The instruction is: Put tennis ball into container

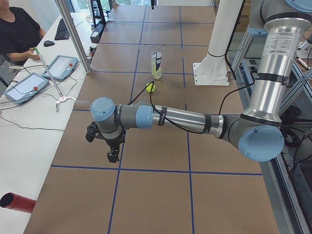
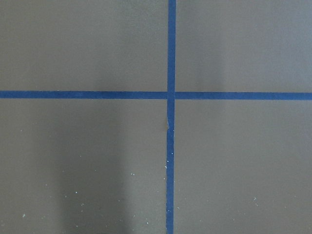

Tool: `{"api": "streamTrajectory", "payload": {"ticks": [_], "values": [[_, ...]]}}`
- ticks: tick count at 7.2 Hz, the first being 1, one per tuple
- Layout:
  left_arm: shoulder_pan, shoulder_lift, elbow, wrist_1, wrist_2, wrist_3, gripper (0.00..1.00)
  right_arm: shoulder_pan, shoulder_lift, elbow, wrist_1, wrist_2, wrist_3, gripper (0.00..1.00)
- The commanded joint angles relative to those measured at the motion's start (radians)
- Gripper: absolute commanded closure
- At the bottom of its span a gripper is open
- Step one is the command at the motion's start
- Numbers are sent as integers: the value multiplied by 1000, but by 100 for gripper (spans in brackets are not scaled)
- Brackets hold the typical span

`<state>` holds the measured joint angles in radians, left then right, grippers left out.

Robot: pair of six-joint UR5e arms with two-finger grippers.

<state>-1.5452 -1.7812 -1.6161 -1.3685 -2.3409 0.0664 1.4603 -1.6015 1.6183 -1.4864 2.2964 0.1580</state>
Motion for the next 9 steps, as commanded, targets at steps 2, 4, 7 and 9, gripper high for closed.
{"api": "streamTrajectory", "payload": {"ticks": [2,4,7,9], "values": [[204,-82,-311,95,-11,-415,0,0,0,0,0,0,0,0],[391,-151,-370,47,3,-700,0,0,0,0,0,0,0,0],[657,-199,-326,-93,225,-915,0,0,0,0,0,0,0,0],[744,-198,-144,-373,229,-1007,0,-2,0,0,0,0,0,0]]}}
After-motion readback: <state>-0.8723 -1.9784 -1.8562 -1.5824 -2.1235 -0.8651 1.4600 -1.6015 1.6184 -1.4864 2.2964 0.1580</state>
